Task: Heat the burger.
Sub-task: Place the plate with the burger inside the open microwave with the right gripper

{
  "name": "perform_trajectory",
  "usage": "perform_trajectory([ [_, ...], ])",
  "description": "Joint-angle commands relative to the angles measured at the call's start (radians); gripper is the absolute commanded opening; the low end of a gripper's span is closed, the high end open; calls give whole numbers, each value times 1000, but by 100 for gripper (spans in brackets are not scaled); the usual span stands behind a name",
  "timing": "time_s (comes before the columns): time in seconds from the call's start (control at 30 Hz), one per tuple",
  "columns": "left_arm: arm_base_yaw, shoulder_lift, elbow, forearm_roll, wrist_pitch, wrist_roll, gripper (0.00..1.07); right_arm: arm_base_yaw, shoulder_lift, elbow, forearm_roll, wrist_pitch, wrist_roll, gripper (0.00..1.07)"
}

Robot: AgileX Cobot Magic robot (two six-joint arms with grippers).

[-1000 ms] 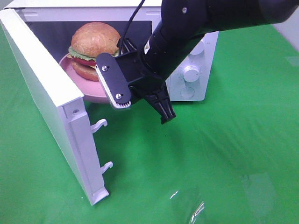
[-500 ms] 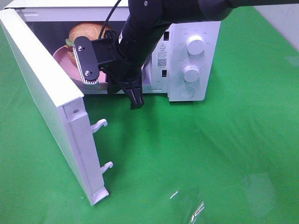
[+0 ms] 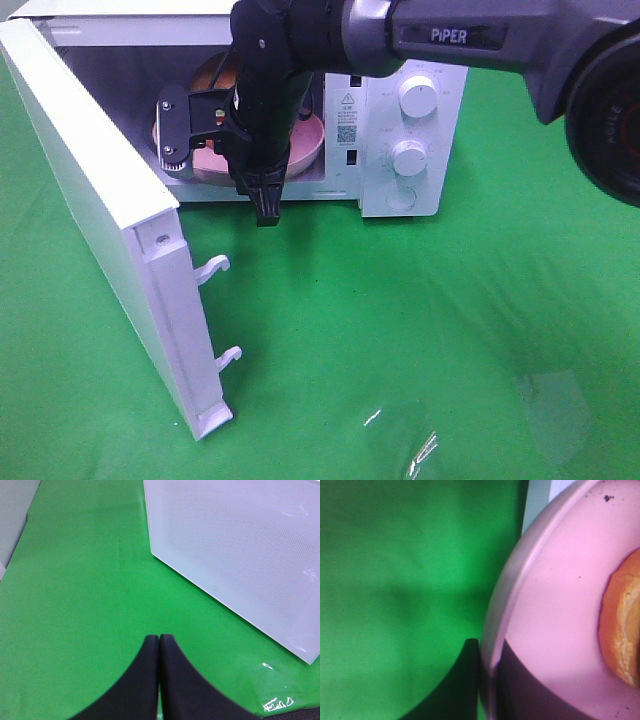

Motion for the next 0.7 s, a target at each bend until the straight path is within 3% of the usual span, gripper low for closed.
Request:
perform_trajectory([
  [0.03,1,-21,3,-2,-12,-5,0,-3,-3,-28,-36,-65,27,0],
  [0.4,1,-21,3,-2,-12,-5,0,-3,19,-28,-37,-105,141,0],
  [0.6,1,-21,3,-2,-12,-5,0,-3,19,-28,-33,-116,176,14],
  [0.7,1,-21,3,-2,-12,-5,0,-3,19,-28,-32,-101,194,29],
])
